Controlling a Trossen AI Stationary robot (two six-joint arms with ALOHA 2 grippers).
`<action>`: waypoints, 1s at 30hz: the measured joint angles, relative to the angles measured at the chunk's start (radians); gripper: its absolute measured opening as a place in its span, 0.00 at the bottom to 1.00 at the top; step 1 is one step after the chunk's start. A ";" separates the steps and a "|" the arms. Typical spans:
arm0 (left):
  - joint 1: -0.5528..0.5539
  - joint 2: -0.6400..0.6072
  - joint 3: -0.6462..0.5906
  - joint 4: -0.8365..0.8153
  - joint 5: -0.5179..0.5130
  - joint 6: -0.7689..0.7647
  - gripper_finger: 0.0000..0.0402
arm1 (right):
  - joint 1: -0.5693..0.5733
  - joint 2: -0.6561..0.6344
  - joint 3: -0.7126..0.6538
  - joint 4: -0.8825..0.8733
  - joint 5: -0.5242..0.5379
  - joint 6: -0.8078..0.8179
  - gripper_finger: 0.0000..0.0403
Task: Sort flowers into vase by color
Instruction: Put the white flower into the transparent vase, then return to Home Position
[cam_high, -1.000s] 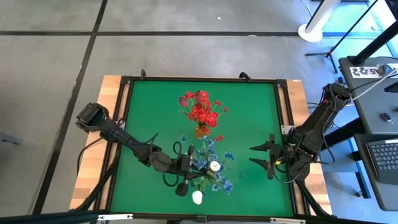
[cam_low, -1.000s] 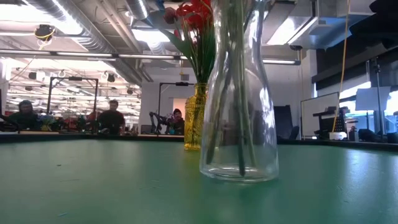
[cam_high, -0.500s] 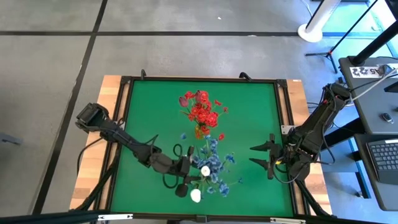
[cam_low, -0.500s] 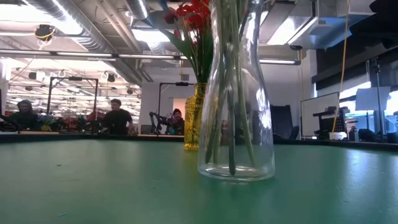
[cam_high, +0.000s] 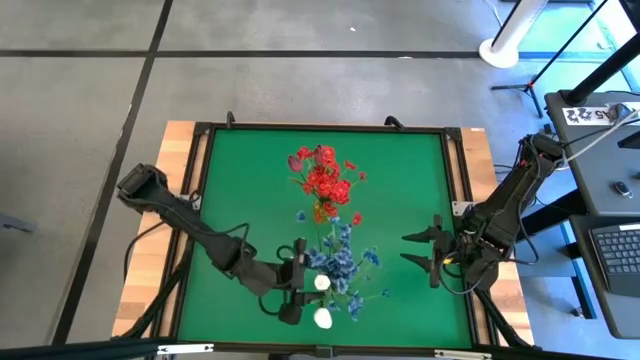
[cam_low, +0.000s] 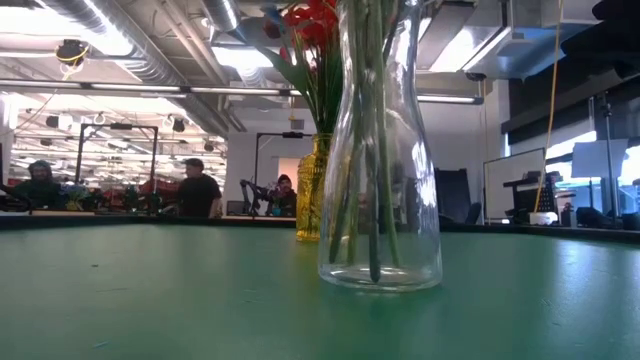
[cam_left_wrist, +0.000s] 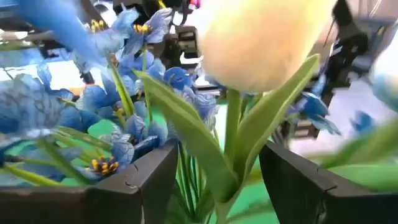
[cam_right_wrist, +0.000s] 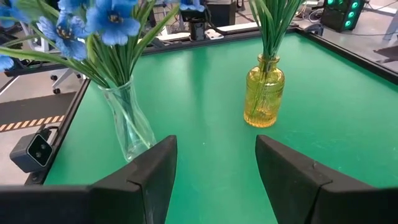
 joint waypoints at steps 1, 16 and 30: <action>-0.008 0.000 0.025 -0.053 -0.013 -0.005 0.55 | 0.000 0.000 0.000 0.000 0.000 0.000 0.54; -0.182 -0.172 0.069 -0.582 -0.323 -0.321 0.55 | -0.001 -0.011 0.000 0.003 -0.008 -0.021 0.54; -0.211 -0.671 -0.420 -0.356 -0.427 -0.280 0.38 | -0.375 -0.253 0.000 -0.049 -0.337 -0.391 0.45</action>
